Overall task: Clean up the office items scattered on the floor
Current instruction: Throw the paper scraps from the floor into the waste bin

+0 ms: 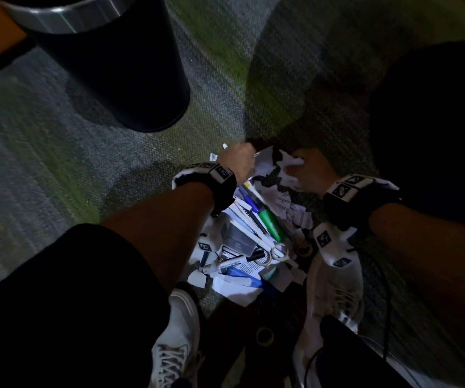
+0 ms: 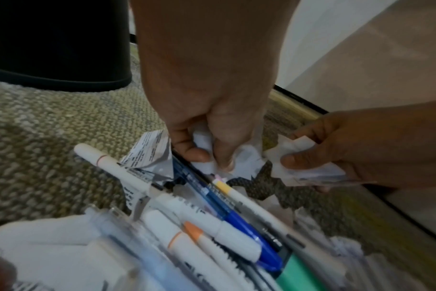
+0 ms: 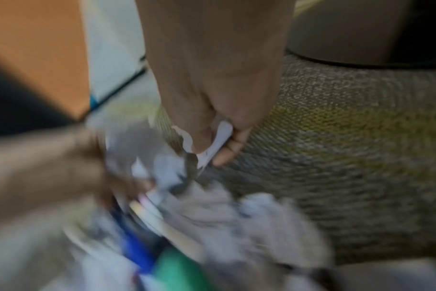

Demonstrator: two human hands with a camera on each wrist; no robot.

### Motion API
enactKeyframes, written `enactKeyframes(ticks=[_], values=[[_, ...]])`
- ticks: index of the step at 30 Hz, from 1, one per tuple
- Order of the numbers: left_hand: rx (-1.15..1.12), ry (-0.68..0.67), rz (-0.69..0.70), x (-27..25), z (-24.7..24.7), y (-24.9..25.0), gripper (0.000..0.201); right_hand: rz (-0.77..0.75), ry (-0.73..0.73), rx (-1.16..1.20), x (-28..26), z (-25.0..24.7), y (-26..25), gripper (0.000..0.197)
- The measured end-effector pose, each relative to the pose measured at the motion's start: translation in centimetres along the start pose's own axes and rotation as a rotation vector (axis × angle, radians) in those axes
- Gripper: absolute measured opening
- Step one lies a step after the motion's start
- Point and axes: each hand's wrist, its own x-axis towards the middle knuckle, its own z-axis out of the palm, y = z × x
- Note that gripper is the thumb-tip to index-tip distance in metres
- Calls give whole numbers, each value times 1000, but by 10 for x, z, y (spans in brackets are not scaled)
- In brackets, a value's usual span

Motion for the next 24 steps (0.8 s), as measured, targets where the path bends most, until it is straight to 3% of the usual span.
enactKeyframes(ticks=[5, 12, 15, 18, 22, 24], values=[[-349, 105, -62, -33, -52, 1, 40, -13, 74, 280, -16, -40, -61, 15], [-601, 493, 91, -102, -215, -4, 30, -85, 72, 540, -32, -120, -218, 22], [-599, 659, 119, -118, -273, -21, 25, -183, 59, 566, -36, -136, -289, 21], [-601, 740, 52, -127, -311, -43, 21, -259, 45, 541, -37, -135, -345, 21], [-538, 754, -68, -117, -328, -73, 27, -249, 44, 471, -24, -115, -391, 30], [-474, 732, -99, -109, -330, -80, 17, -233, 20, 484, -19, -104, -403, 18]])
